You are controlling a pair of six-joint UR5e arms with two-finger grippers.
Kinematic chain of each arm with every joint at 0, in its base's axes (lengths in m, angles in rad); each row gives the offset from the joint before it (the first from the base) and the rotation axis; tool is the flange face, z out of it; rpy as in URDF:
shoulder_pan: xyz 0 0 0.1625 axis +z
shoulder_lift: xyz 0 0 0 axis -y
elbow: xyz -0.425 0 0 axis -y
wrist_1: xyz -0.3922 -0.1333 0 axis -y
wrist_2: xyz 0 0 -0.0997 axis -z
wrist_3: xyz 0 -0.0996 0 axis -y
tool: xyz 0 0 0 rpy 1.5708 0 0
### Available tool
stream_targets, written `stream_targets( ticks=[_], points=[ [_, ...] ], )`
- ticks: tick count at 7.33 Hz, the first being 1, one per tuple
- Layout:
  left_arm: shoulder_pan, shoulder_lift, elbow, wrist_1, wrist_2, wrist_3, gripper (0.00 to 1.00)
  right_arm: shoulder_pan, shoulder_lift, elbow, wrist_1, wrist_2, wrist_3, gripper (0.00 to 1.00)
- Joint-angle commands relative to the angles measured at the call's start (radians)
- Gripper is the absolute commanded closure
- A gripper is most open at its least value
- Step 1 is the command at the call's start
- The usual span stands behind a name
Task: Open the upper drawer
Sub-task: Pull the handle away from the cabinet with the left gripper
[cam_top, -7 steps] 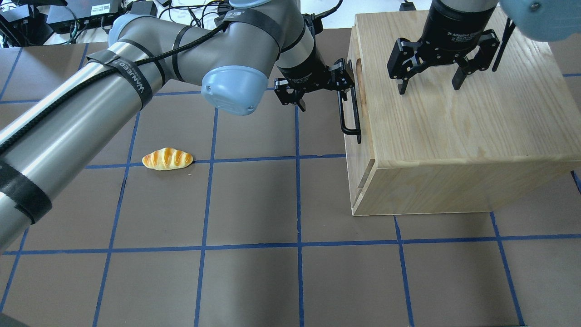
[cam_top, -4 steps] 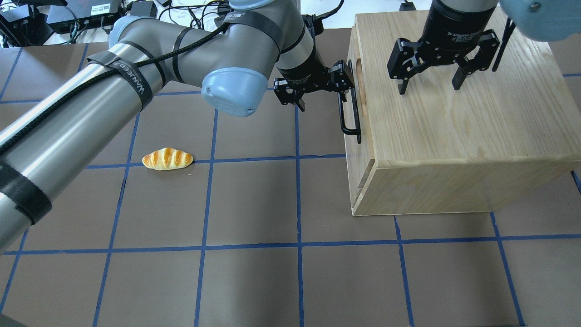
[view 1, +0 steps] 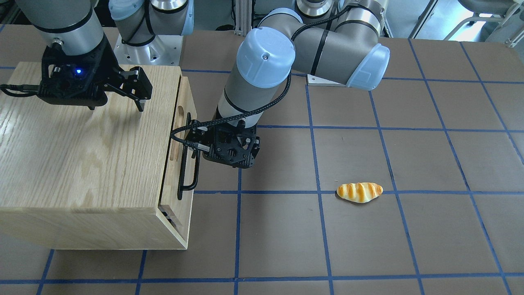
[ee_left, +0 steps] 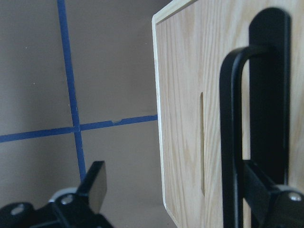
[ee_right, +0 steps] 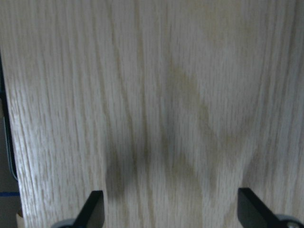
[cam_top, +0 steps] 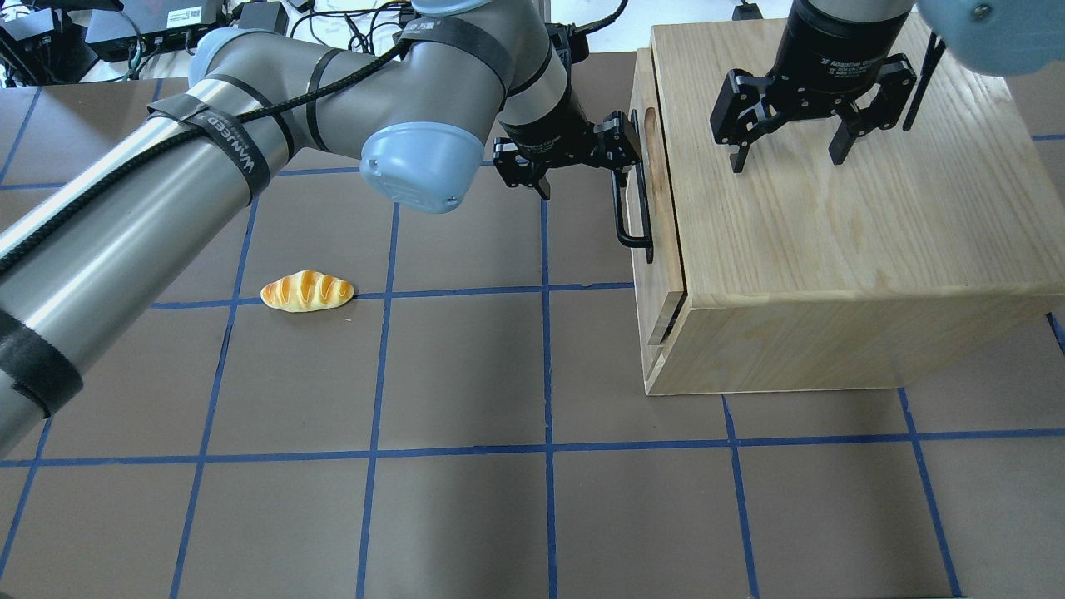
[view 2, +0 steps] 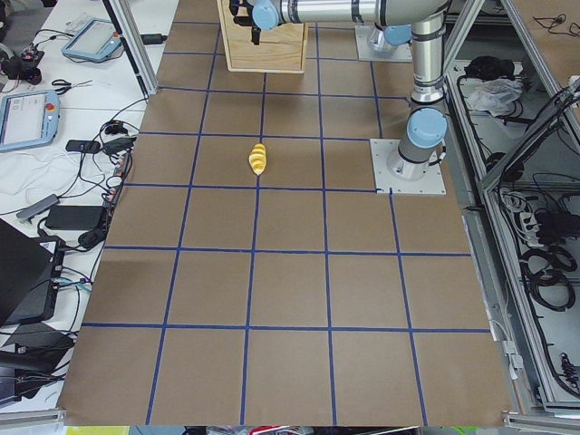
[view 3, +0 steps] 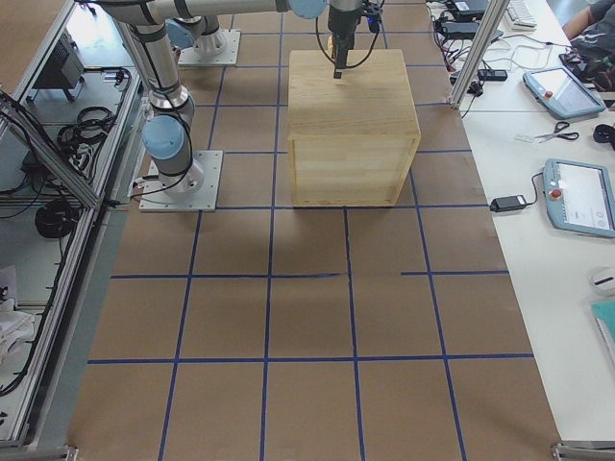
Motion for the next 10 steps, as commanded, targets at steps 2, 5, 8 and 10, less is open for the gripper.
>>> stream_targets(
  ticks=[2, 5, 8, 10],
  points=[
    [0.015, 0.000, -0.002, -0.006, 0.020, 0.031, 0.00, -0.001, 0.000, 0.000, 0.000, -0.002, 0.000, 0.00],
    [0.043, 0.010, -0.003, -0.036, 0.024, 0.083, 0.00, 0.001, 0.000, 0.000, 0.000, 0.000, -0.002, 0.00],
    [0.078, 0.033, -0.040, -0.052, 0.027, 0.114, 0.00, 0.001, 0.000, 0.000, 0.000, 0.000, 0.000, 0.00],
    [0.115, 0.050, -0.042, -0.070, 0.026, 0.131, 0.00, -0.001, 0.000, 0.001, 0.000, 0.000, 0.000, 0.00]
  ],
)
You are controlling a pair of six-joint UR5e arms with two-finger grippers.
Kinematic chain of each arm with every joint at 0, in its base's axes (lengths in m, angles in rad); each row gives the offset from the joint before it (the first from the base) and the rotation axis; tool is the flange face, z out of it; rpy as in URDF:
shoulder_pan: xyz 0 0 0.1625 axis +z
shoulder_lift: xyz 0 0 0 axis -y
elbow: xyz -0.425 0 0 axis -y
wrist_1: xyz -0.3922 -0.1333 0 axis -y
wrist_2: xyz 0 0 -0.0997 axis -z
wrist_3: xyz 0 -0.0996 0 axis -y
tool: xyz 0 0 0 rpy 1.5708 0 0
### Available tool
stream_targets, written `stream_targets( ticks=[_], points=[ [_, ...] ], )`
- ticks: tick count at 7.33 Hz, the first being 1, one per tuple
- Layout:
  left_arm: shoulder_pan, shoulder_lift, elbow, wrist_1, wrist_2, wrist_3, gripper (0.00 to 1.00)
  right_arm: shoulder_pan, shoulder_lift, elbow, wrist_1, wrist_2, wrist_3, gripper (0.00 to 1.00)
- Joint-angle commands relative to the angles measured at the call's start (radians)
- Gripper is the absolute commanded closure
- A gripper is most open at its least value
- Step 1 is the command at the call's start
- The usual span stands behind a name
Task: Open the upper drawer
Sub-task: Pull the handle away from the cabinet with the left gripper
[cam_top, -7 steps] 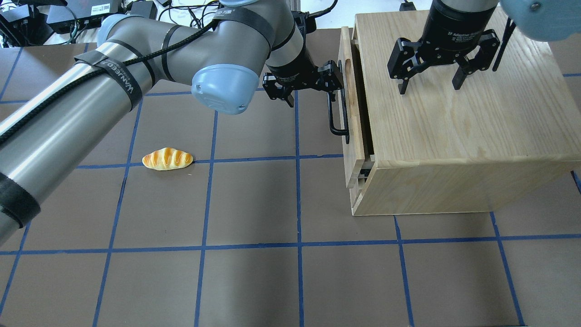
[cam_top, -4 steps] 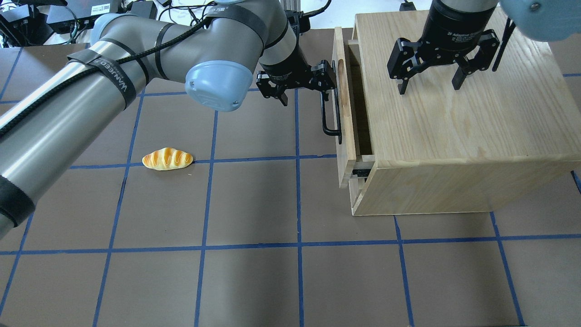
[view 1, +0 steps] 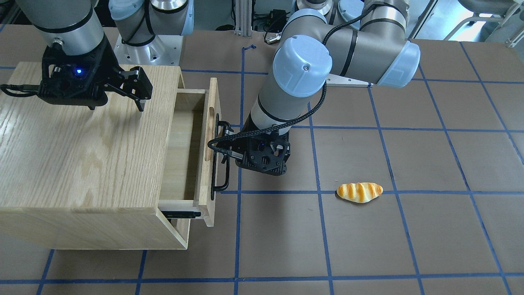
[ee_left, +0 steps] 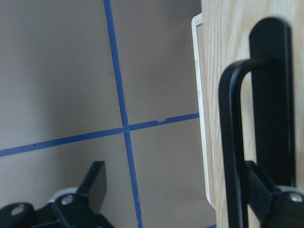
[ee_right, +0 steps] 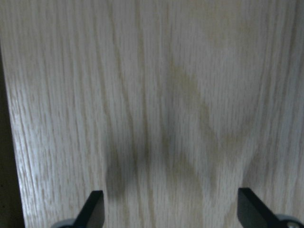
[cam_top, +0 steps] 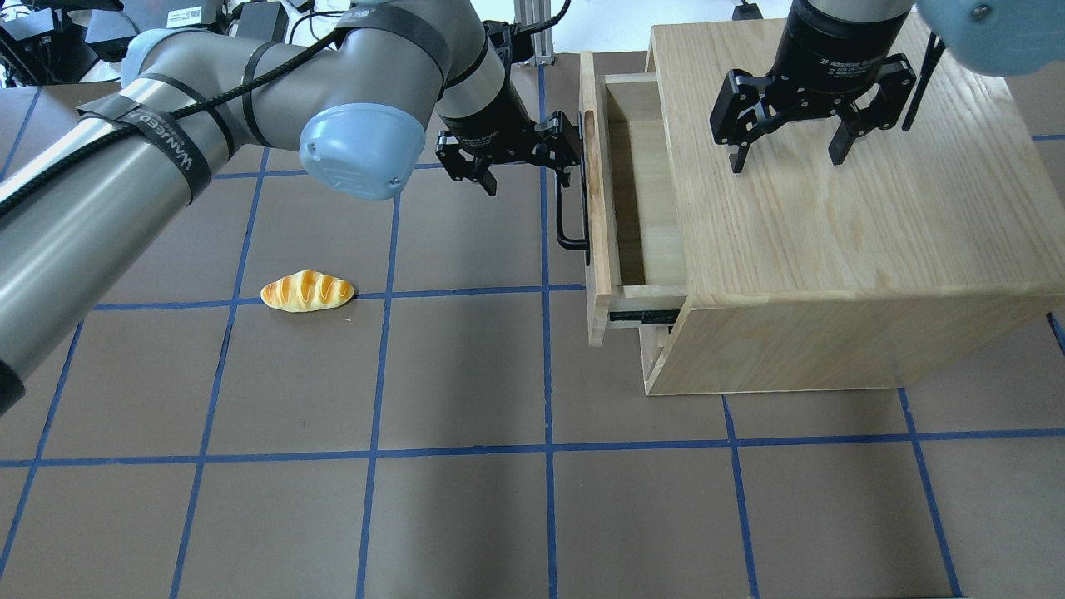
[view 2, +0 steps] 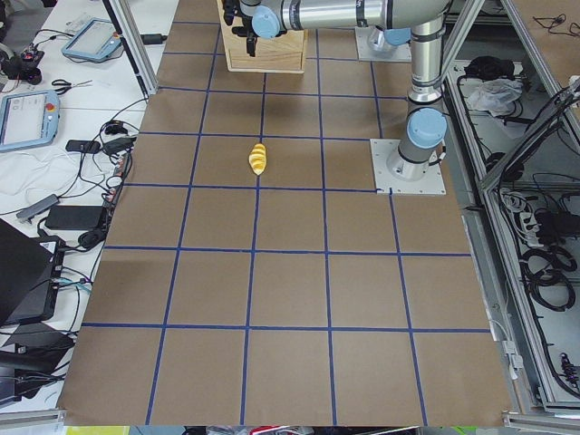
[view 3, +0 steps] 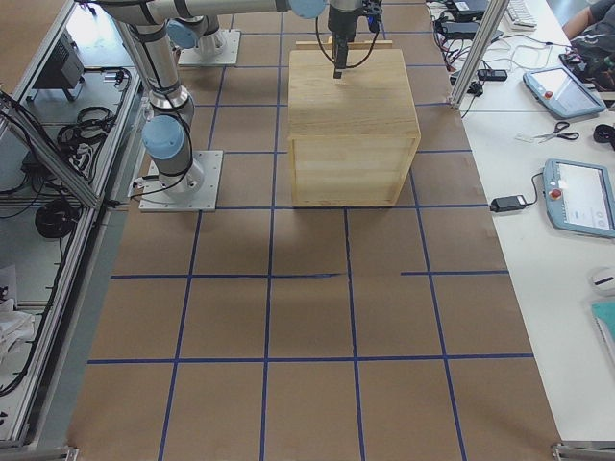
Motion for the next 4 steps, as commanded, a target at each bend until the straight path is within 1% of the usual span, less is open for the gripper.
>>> stream_targets(
  ticks=[1, 4],
  points=[
    [0.029, 0.022, -0.003, -0.029, 0.000, 0.008, 0.00, 0.001, 0.000, 0.000, 0.000, 0.000, -0.001, 0.00],
    [0.049, 0.049, -0.038, -0.044, 0.012, 0.030, 0.00, 0.001, 0.000, 0.000, 0.000, 0.000, 0.000, 0.00]
  ],
)
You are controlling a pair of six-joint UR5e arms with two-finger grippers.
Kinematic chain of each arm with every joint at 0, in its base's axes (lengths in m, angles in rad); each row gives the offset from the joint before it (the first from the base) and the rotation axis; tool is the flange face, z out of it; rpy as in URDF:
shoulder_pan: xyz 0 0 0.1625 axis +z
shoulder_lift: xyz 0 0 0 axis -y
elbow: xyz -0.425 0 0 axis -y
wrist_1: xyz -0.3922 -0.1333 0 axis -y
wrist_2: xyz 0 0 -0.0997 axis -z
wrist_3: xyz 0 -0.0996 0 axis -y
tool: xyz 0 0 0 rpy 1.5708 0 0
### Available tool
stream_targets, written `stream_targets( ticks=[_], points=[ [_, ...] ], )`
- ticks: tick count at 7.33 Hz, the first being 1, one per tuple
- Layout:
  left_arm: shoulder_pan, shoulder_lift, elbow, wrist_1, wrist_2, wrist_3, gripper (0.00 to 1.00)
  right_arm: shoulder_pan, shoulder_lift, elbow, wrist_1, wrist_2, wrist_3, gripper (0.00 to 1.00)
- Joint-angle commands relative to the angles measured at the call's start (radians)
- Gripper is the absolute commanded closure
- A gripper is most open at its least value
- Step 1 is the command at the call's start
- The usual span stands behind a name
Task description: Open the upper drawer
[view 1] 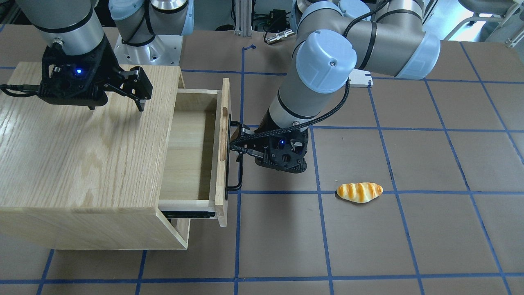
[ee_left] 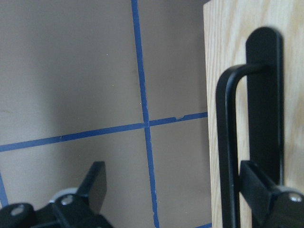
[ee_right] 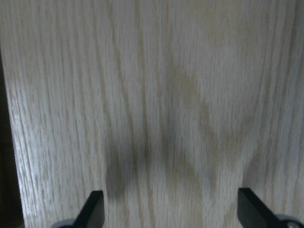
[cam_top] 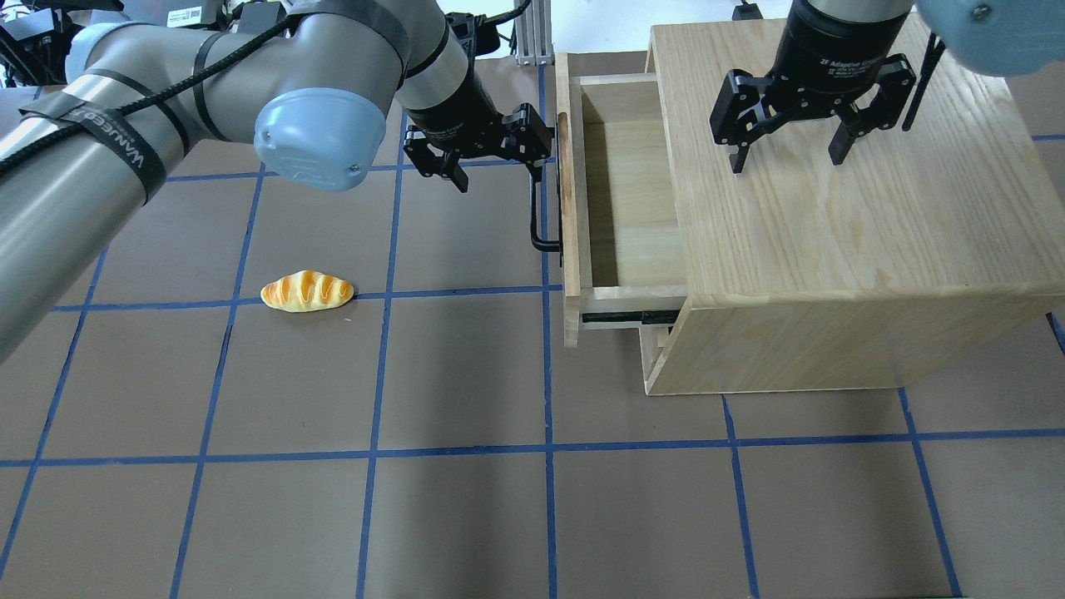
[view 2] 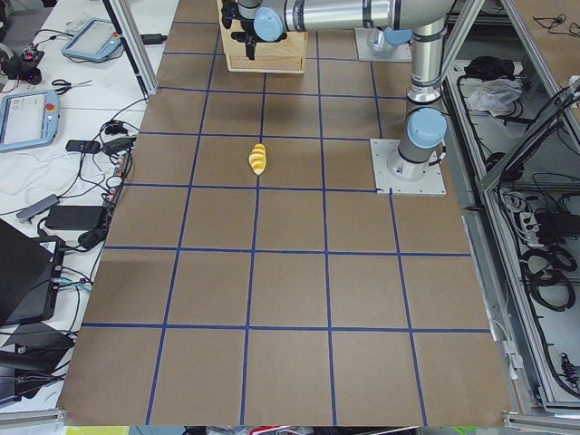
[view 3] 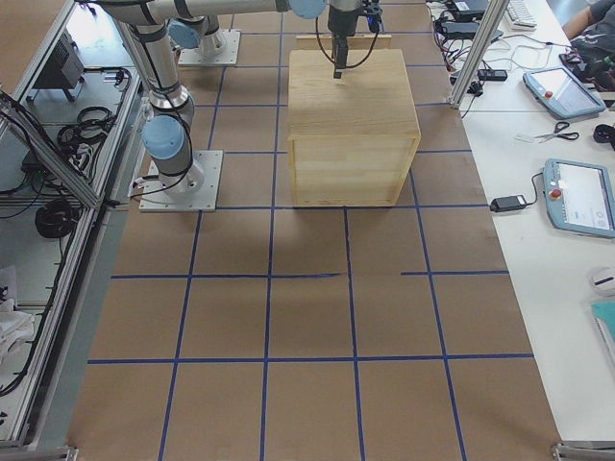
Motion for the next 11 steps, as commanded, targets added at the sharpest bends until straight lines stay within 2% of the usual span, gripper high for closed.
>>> stream_targets(
  ticks=[1, 9, 11],
  points=[
    [0.008, 0.018, -0.024, -0.003, 0.010, 0.007, 0.00, -0.001, 0.000, 0.000, 0.000, 0.000, -0.001, 0.00],
    [0.072, 0.047, -0.022, -0.069, 0.012, 0.070, 0.00, 0.001, 0.000, 0.000, 0.000, 0.000, 0.000, 0.00],
    [0.150, 0.099, 0.024, -0.216, 0.062, 0.125, 0.00, 0.001, 0.000, 0.000, 0.000, 0.000, 0.000, 0.00]
  ],
)
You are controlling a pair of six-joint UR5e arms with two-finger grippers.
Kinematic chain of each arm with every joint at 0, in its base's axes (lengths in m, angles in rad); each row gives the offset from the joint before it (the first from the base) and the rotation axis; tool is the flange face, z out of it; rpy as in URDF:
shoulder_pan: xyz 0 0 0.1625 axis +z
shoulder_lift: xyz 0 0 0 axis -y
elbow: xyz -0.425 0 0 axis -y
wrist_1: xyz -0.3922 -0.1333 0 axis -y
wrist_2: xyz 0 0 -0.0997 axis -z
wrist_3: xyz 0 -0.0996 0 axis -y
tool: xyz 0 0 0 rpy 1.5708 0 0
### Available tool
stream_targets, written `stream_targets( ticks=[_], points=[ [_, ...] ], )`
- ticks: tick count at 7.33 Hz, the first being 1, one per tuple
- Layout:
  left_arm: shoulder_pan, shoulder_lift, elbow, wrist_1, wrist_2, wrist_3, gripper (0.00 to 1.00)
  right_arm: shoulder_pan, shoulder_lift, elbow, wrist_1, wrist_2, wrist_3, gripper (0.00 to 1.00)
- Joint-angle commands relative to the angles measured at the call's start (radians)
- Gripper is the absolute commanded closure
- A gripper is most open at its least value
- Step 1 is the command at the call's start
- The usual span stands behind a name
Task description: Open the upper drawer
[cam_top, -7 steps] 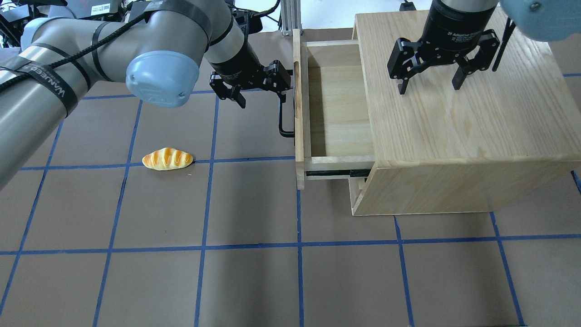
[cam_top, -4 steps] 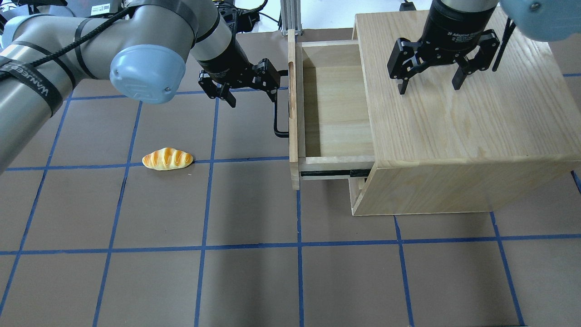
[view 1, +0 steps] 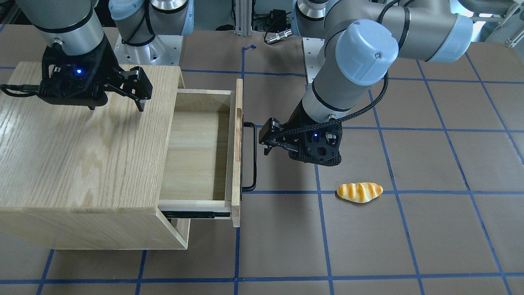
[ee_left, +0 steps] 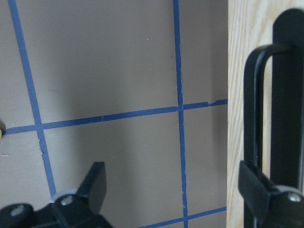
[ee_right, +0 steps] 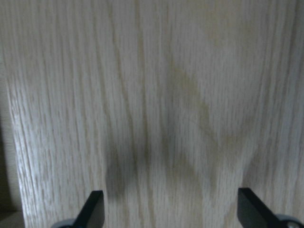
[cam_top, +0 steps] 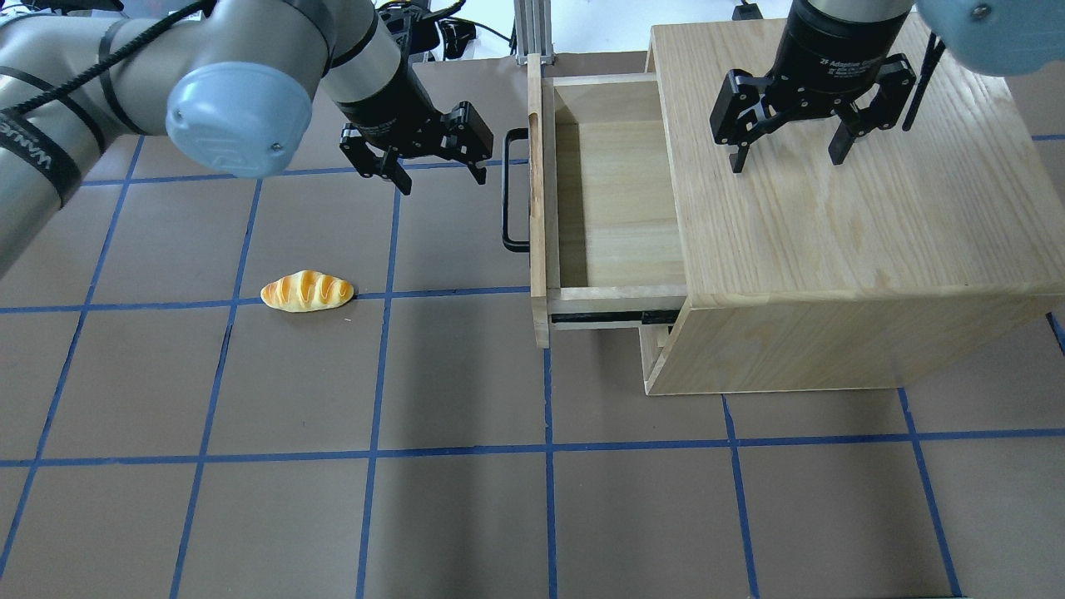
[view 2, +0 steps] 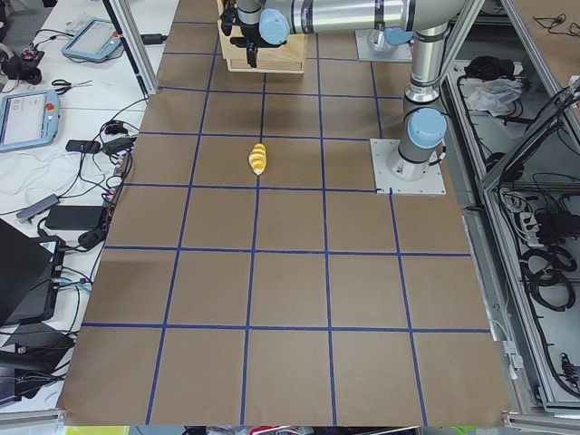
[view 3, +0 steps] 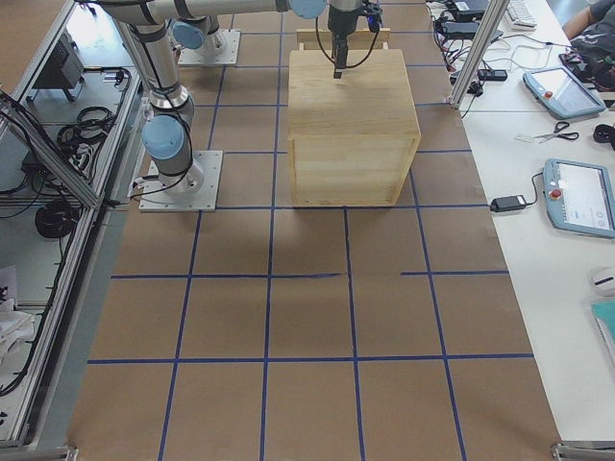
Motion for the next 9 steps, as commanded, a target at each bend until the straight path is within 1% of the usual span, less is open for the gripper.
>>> stream_targets(
  ticks=[1, 2, 3, 4, 6, 7, 9],
  points=[
    [0.106, 0.067, 0.044, -0.154, 0.066, 0.077, 0.00, 0.000, 0.000, 0.000, 0.000, 0.000, 0.000, 0.00],
    [0.125, 0.101, 0.087, -0.229, 0.229, 0.097, 0.00, 0.000, 0.000, 0.000, 0.000, 0.000, 0.000, 0.00],
    [0.133, 0.131, 0.130, -0.303, 0.301, 0.123, 0.00, 0.000, 0.000, 0.002, 0.000, 0.000, 0.000, 0.00],
    [0.125, 0.171, 0.156, -0.349, 0.304, 0.122, 0.00, 0.000, 0.000, 0.000, 0.000, 0.000, 0.000, 0.00],
    [0.116, 0.231, 0.139, -0.357, 0.301, 0.112, 0.00, 0.000, 0.000, 0.000, 0.000, 0.000, 0.000, 0.00],
    [0.104, 0.244, 0.123, -0.347, 0.303, 0.111, 0.00, 0.000, 0.000, 0.000, 0.000, 0.000, 0.000, 0.00],
    [0.099, 0.230, 0.110, -0.322, 0.289, 0.107, 0.00, 0.000, 0.000, 0.002, 0.000, 0.000, -0.001, 0.00]
  ],
)
